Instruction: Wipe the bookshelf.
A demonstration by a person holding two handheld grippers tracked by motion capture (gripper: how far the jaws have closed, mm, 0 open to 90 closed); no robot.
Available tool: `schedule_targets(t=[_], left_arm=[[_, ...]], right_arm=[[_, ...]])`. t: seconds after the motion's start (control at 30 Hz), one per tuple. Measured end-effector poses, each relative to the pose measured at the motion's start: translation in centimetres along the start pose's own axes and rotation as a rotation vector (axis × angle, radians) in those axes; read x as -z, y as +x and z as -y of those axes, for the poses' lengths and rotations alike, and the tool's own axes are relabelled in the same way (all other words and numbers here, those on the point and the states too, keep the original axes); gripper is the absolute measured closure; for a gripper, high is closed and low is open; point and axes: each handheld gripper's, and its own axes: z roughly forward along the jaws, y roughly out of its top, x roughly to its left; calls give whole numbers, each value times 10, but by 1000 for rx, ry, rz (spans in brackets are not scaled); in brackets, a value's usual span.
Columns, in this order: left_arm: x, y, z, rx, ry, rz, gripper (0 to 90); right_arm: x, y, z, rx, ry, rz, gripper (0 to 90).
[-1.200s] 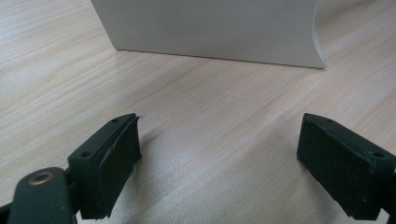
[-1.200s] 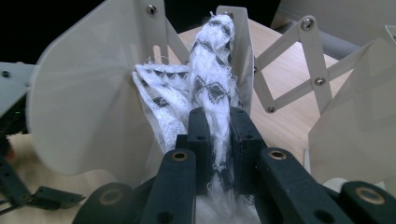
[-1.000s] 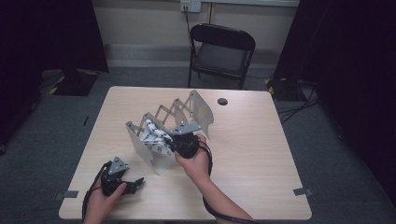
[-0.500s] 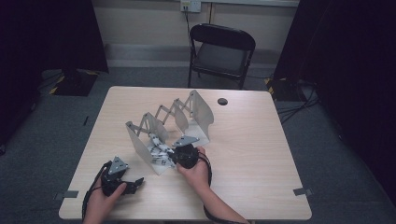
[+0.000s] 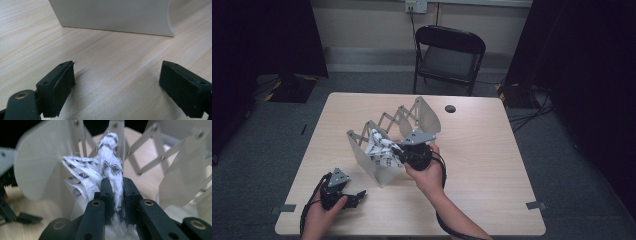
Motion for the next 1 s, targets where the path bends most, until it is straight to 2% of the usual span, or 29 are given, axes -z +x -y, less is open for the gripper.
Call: schedule_targets(t=[0.07, 0.17, 0.33, 0.67, 0.83, 1.0], left_arm=[[0, 0, 0, 0, 0, -1, 128], [0, 0, 0, 0, 0, -1, 128], [0, 0, 0, -1, 1, -1, 128], [0, 0, 0, -2, 3, 0, 120], [0, 0, 0, -2, 3, 0, 120], [0, 0, 0, -2, 3, 0, 120]], right_arm=[[4, -3, -8, 5, -18, 13, 809], [0, -6, -6, -1, -8, 16, 809], [-15, -3, 16, 3, 46, 4, 808], [-37, -5, 60, -40, 133, -6, 806], [-36, -8, 71, -37, 146, -14, 800], [-26, -11, 78, -26, 148, -21, 794]])
